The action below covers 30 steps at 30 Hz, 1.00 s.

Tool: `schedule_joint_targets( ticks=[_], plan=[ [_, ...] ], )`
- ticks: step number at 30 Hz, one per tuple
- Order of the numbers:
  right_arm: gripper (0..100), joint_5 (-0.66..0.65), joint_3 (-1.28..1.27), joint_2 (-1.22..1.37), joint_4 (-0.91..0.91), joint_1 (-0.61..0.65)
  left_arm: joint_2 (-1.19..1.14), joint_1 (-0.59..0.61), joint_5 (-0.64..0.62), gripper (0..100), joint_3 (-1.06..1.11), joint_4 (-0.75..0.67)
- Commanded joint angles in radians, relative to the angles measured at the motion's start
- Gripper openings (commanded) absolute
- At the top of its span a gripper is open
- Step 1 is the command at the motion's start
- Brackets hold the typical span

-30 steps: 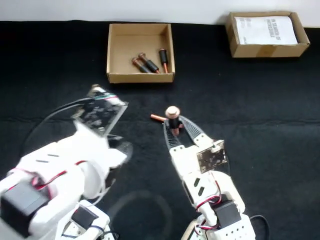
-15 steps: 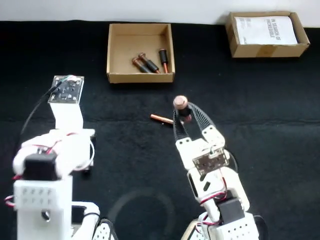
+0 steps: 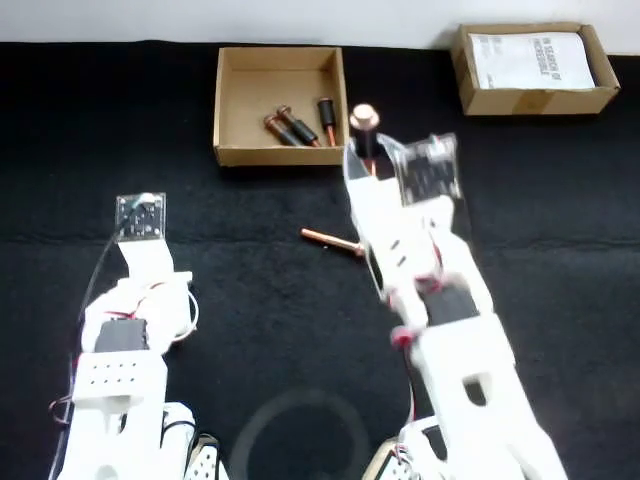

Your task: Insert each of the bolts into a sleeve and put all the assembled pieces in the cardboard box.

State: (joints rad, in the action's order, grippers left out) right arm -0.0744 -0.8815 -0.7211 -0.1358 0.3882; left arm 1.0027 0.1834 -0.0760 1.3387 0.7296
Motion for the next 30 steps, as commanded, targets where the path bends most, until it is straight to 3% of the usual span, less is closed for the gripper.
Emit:
schedule_joint_targets(
  ticks=[1, 12, 15, 23, 26, 30],
  plan=[
    [0.6, 0.02, 0.231, 0.223, 0.024, -0.024, 0.001, 0.013, 0.006, 2, 0.07, -0.124],
    [0.6, 0.009, 0.964, 0.909, 0.024, -0.024, 0.101, 0.108, 0.008, 2, 0.355, -0.615],
    [0.6, -0.021, 1.179, 1.11, 0.024, -0.012, 0.105, 0.108, 0.008, 2, 0.351, -0.606],
    [0.6, -0.295, 1.621, 1.59, 0.018, 0.05, 0.113, 0.108, 0.008, 2, 0.351, -0.601],
    [1.1, -0.293, 1.722, 1.679, -0.027, 0.065, 0.113, 0.108, 0.008, 2, 0.351, -0.601],
    [10.0, -0.241, 1.811, 1.698, -0.257, 0.093, 0.113, 0.108, 0.008, 2, 0.351, -0.601]
  ],
)
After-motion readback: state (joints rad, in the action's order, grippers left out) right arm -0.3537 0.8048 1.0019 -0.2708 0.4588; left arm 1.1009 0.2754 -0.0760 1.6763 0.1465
